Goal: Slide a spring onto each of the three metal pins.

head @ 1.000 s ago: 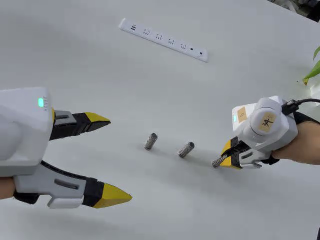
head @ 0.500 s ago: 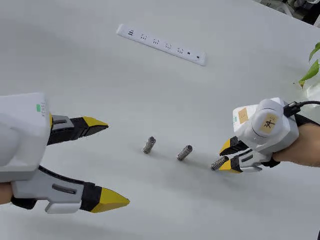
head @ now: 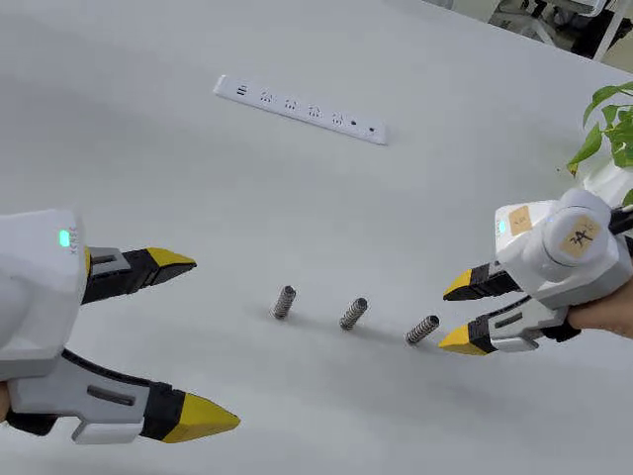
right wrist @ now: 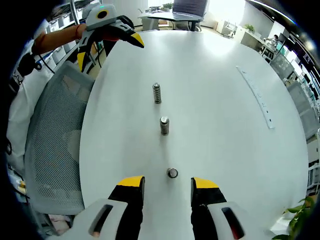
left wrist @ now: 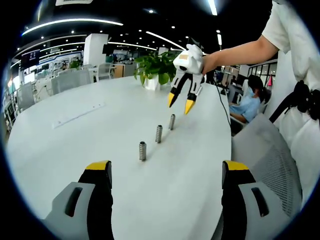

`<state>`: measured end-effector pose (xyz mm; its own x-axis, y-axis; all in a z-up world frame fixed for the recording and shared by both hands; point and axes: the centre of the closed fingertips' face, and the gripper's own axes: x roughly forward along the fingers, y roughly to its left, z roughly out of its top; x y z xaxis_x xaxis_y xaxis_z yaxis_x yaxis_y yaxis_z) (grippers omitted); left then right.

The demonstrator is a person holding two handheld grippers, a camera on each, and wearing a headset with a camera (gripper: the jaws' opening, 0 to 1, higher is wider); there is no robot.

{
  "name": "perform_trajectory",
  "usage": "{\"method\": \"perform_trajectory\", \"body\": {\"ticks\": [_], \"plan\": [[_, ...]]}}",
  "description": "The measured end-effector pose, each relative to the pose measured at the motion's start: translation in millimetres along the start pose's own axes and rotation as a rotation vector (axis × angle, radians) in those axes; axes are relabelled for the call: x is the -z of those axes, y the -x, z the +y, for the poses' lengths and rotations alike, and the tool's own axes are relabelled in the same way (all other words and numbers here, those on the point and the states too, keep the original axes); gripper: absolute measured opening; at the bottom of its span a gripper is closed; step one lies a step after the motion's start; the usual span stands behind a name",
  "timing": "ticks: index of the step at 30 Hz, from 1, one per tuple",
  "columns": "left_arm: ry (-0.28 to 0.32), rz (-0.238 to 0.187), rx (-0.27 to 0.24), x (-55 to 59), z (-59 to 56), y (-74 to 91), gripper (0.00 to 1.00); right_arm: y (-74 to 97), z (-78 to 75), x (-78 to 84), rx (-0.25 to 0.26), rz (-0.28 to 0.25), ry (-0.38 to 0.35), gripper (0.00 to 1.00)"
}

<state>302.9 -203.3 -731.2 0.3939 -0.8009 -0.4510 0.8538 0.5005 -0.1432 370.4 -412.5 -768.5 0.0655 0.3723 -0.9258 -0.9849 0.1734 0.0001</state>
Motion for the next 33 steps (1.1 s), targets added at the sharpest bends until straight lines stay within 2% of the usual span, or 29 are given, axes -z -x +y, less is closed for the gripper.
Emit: {"method": "perform_trajectory", "body": {"ticks": [2,4,8,11,17,19,24,28,30,33], "plan": [[-0.008,0.003,-0.002,-0.8,0.4,-0.1,0.94,8.6,1.9,2.5,0.031,-0.035,-0.029,0.35],[-0.019,0.0,-0.001,-2.8,0.2,0.1,0.97,13.8,-3.5,9.8,0.059,-0.077,-0.055,0.36],[-0.037,0.006,0.004,-3.8,-0.6,0.0,0.99,28.7,10.8,12.4,0.084,-0.148,-0.108,0.47],[-0.05,0.011,0.007,-3.8,-1.0,-0.2,0.99,36.7,20.1,20.8,0.114,-0.182,-0.143,0.49],[-0.064,0.034,0.006,-0.6,-0.7,-1.0,0.99,48.4,33.6,33.0,0.18,-0.342,-0.276,0.64],[-0.071,0.042,0.003,0.6,-0.1,-1.0,0.99,49.4,38.4,40.9,0.194,-0.368,-0.303,0.7],[-0.099,0.052,-0.001,4.1,-1.7,-1.0,0.99,50.7,50.2,49.1,0.224,-0.464,-0.354,0.83],[-0.095,0.067,-0.012,9.0,-1.1,-0.8,0.99,51.1,54.1,53.0,0.247,-0.528,-0.402,0.88],[-0.07,0.07,-0.02,11.6,-0.4,-0.5,0.99,50.3,56.8,54.7,0.253,-0.552,-0.419,0.93],[-0.067,0.078,-0.025,14.6,-0.8,-0.1,0.99,49.9,61.9,52.1,0.255,-0.594,-0.43,0.98]]}}
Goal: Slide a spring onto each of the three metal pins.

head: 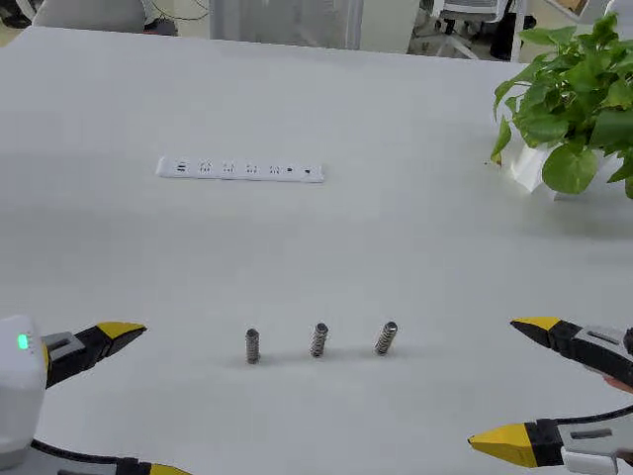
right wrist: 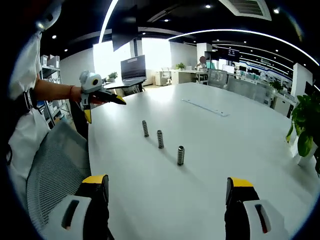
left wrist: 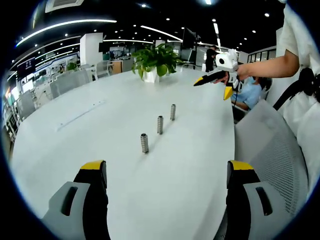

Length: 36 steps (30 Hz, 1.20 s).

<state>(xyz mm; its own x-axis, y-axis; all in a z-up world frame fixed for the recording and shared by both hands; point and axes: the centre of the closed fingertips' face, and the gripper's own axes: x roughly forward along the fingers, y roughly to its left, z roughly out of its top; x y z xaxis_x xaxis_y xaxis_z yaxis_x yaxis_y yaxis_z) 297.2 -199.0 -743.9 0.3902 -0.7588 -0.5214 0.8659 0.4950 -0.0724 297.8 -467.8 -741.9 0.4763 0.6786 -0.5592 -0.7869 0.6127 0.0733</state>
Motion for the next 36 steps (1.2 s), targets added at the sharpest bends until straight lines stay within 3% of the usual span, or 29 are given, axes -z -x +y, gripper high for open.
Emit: {"method": "perform_trajectory", "body": {"ticks": [10,36], "plan": [[0.015,0.003,-0.007,-0.3,-1.9,-0.6,0.99,2.7,5.5,4.2,0.014,-0.032,-0.021,0.99],[-0.003,0.007,-0.003,-4.5,-5.2,1.8,0.99,7.2,-1.9,3.0,0.015,-0.045,-0.001,0.98]]}}
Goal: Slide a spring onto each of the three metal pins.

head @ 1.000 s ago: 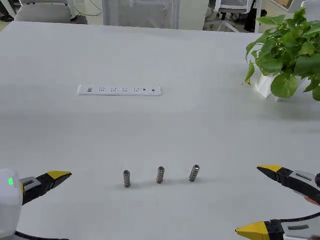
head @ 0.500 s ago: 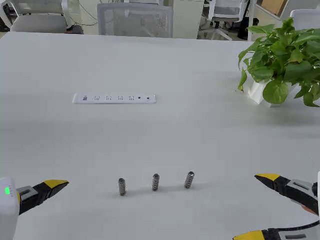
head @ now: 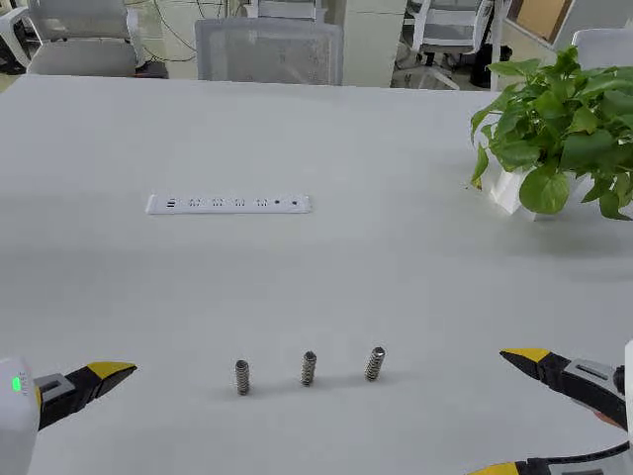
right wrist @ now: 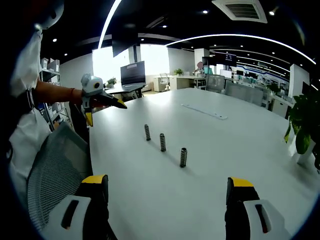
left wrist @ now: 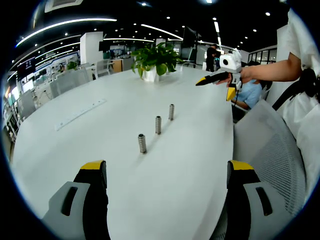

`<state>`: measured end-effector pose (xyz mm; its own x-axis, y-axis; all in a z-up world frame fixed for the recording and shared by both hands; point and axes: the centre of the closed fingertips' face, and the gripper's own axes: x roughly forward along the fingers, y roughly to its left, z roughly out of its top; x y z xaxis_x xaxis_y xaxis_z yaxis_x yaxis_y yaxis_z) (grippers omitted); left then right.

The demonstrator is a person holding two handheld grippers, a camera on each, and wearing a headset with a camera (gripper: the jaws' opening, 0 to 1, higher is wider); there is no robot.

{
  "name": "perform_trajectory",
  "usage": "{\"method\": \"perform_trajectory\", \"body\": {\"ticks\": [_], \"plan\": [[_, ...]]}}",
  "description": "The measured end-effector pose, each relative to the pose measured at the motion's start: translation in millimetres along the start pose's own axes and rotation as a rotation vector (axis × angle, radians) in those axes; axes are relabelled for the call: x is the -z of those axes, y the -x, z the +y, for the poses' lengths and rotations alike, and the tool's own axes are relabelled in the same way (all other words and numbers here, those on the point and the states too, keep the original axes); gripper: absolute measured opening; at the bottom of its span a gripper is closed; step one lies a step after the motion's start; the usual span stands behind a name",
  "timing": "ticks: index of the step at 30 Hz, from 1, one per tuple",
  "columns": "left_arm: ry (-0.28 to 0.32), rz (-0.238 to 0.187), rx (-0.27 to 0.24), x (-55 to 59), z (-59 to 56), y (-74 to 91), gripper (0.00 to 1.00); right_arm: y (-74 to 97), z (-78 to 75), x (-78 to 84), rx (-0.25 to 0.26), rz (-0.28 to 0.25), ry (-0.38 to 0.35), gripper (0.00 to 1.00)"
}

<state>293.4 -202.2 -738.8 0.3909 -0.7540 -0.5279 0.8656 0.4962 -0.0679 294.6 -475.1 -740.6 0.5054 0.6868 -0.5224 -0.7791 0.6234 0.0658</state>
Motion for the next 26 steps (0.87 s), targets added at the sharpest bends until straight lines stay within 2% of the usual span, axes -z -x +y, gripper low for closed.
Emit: {"method": "perform_trajectory", "body": {"ticks": [26], "plan": [[-0.003,-0.013,0.002,-3.5,-1.4,1.7,0.99,2.8,4.6,-6.2,0.002,-0.005,0.016,0.97]]}}
